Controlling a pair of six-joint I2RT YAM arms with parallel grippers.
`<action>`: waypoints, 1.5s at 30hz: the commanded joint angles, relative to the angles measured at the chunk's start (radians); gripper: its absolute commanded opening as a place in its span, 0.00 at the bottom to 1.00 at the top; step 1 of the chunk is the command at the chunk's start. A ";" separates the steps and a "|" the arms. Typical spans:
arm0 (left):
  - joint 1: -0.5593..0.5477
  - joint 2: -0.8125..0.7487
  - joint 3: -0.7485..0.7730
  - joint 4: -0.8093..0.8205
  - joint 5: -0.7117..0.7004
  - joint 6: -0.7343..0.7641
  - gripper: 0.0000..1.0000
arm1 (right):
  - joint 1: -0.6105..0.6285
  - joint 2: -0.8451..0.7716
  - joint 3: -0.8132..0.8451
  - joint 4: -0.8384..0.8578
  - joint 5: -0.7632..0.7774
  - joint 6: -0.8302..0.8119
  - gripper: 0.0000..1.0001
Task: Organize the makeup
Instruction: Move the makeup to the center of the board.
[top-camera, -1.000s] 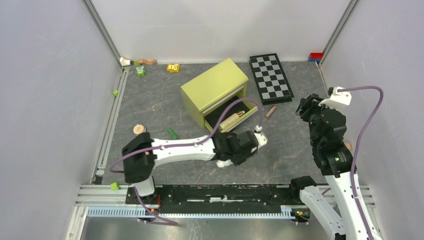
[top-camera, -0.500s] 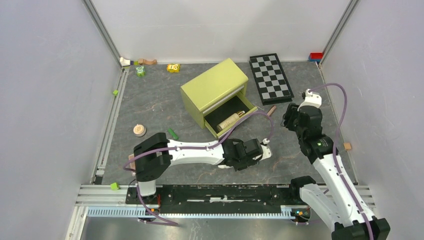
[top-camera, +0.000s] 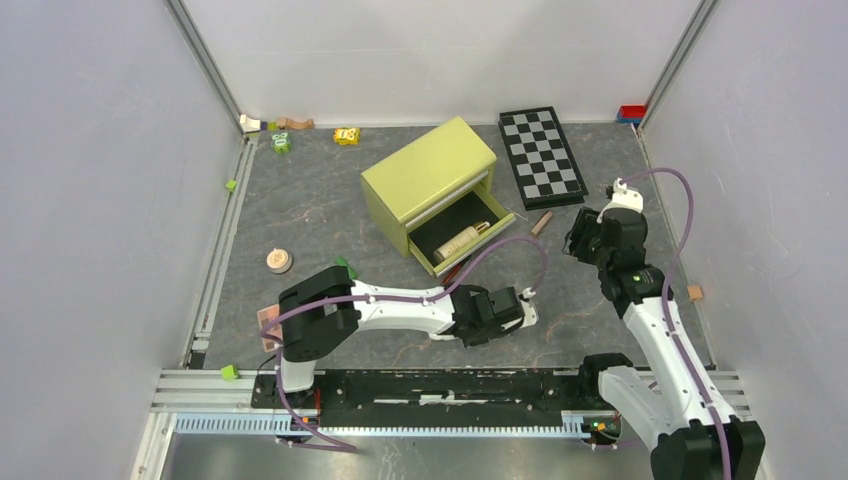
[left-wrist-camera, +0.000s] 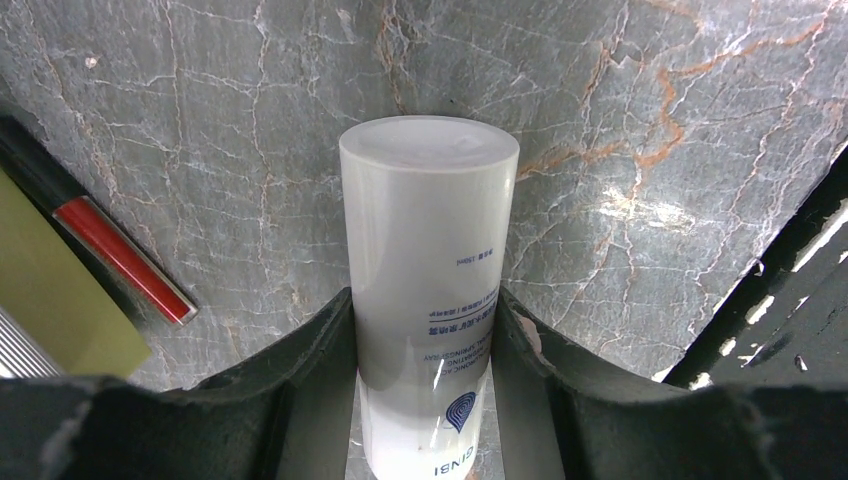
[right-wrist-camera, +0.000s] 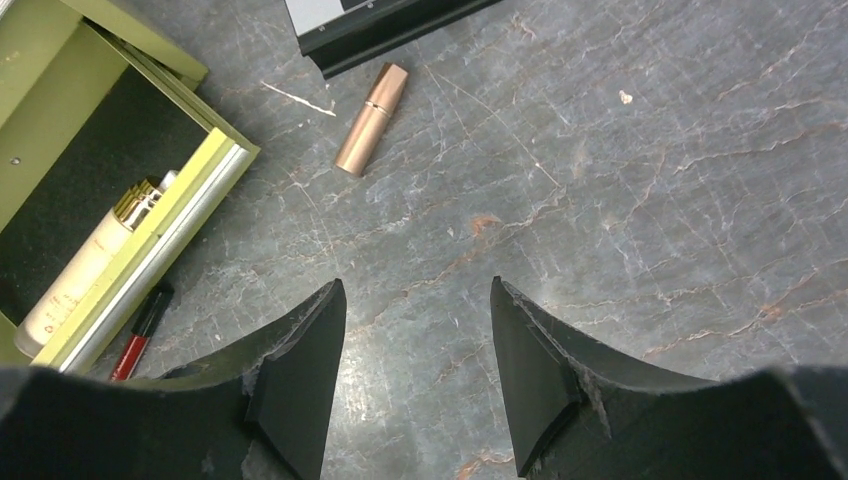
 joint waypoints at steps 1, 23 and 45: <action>-0.011 0.000 -0.004 0.034 -0.041 0.043 0.47 | -0.053 0.020 -0.020 0.044 -0.095 0.005 0.62; -0.021 -0.150 0.015 0.048 -0.084 -0.037 0.72 | -0.172 0.138 -0.189 0.257 -0.418 0.009 0.59; -0.033 -0.432 -0.388 0.214 0.233 -0.511 0.02 | 0.197 0.365 -0.297 0.544 -0.532 0.087 0.30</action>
